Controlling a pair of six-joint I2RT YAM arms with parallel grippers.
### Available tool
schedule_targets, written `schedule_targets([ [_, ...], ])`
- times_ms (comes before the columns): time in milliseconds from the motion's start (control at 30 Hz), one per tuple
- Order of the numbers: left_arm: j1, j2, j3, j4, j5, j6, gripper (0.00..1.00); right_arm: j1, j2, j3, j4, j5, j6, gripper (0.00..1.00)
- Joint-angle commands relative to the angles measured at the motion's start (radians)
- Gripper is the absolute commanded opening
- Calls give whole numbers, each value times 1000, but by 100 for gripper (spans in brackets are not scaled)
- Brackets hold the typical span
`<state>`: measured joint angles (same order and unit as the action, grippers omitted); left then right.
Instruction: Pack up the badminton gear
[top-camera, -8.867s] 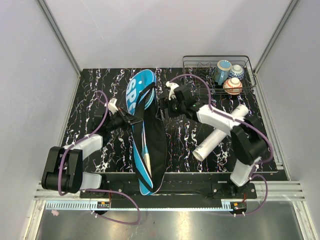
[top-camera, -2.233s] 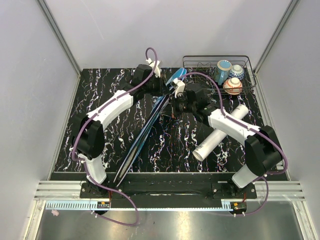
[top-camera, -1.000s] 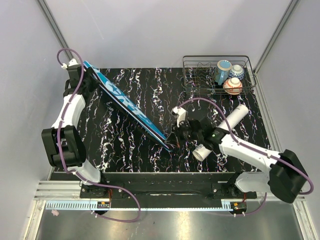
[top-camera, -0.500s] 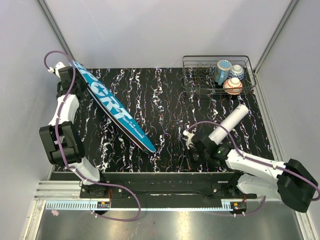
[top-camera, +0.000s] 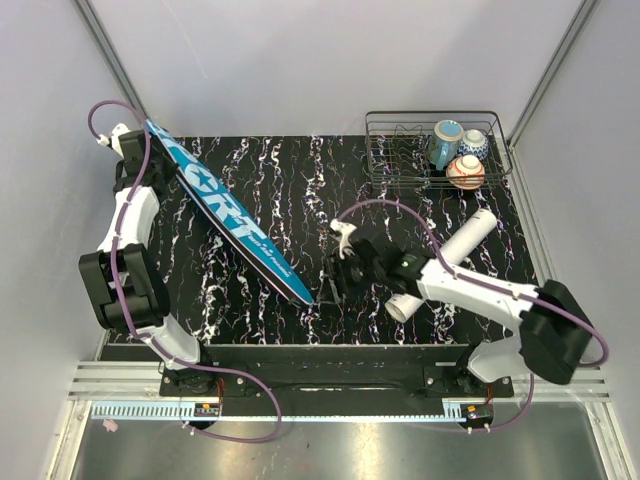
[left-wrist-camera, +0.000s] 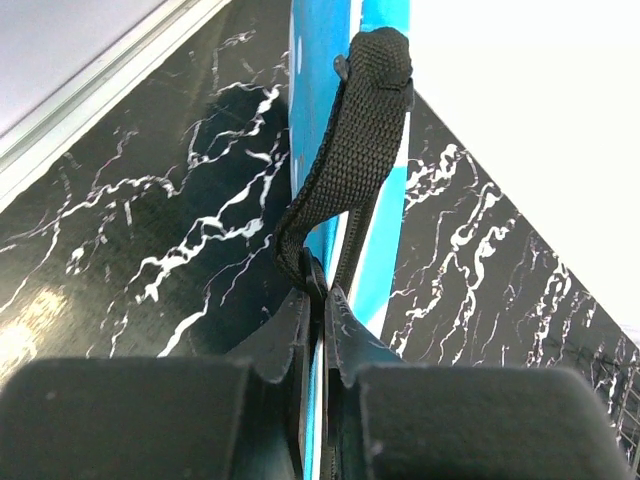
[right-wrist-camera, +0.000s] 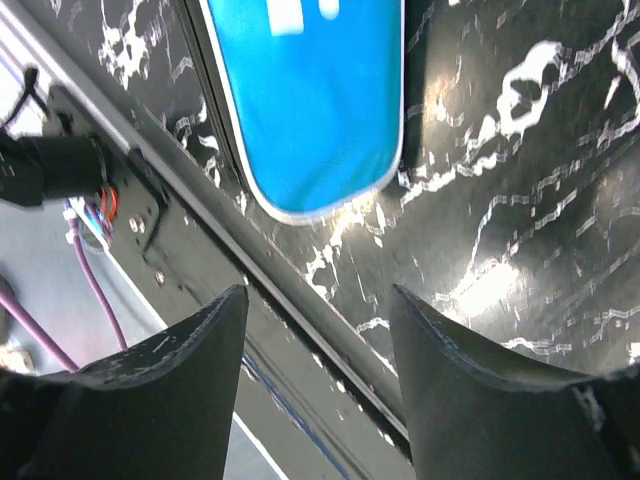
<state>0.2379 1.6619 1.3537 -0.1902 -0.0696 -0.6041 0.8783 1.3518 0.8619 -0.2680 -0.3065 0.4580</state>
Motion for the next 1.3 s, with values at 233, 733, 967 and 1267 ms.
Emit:
schedule_targets([
  [233, -26, -48, 151, -273, -303, -198, 0, 42, 138, 233, -141, 223, 410, 64],
  [733, -37, -57, 111, -267, -332, -250, 0, 237, 378, 603, -603, 615, 645, 57],
  [967, -37, -47, 114, -265, -325, -252, 0, 266, 478, 710, -623, 540, 657, 46],
  [1267, -37, -34, 111, -265, -320, -266, 0, 287, 523, 759, -655, 543, 708, 47],
])
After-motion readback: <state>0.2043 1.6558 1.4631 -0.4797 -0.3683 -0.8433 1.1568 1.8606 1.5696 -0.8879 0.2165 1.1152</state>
